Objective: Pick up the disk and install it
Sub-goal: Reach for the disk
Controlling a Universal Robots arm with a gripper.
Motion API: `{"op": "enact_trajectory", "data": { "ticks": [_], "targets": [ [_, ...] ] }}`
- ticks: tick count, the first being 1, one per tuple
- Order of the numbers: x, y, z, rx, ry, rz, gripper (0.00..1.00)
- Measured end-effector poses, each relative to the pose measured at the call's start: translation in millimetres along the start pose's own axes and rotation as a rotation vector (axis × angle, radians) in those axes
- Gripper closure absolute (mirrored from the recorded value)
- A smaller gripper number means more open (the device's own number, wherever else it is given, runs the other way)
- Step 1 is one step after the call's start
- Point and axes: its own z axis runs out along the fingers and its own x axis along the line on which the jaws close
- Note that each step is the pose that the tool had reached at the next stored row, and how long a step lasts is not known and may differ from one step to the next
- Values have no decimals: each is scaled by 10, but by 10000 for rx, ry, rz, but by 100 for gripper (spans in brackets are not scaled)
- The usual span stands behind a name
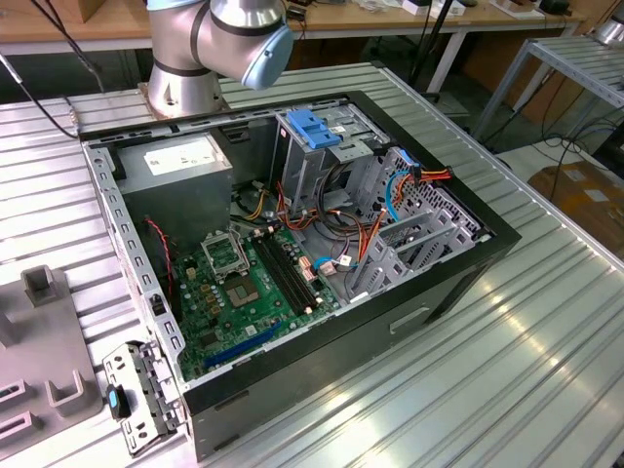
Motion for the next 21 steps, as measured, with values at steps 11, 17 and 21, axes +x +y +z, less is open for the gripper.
{"op": "enact_trajectory", "data": {
  "ticks": [11,17,21],
  "targets": [
    [68,-6,13,6,70,3,89],
    [68,-6,24,10,132,6,89],
    [68,-6,25,11,140,7,89]
  ]
}}
